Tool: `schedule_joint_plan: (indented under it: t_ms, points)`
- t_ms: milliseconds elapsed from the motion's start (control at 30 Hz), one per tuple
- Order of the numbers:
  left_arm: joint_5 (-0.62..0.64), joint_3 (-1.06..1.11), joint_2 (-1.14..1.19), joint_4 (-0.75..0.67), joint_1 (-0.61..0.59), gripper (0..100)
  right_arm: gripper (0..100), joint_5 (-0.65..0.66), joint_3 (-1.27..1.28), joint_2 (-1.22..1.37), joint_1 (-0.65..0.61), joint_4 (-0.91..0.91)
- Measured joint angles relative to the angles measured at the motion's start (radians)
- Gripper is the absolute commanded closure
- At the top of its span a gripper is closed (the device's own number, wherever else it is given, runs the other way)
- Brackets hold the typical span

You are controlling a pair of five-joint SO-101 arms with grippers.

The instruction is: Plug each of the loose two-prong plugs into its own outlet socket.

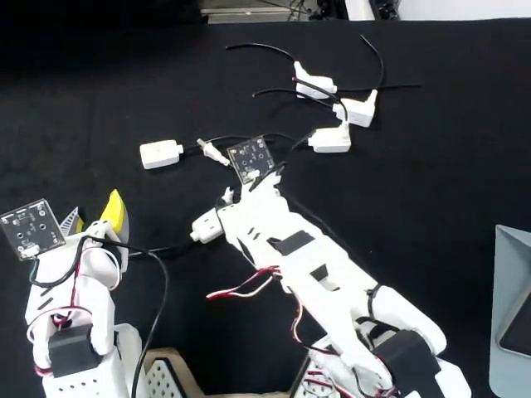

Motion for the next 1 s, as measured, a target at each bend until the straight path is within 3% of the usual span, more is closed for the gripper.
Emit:
schedule_joint_plan:
  t_ms: [167, 600, 1000]
  points:
    - [0.0, 0.0, 0.0, 0.0, 0.0, 77, 98.7, 0.006, 0.0, 0.0, 0.0, 0.0]
    - [0.0, 0.0, 0.0, 0.0, 0.0, 77, 98.7, 0.184, -0.066, 0.081, -0.04, 0.04]
    - [0.0, 0.0, 0.0, 0.0, 0.0, 77, 98.7, 0.195, -0.083, 0.08, -0.041, 0.084]
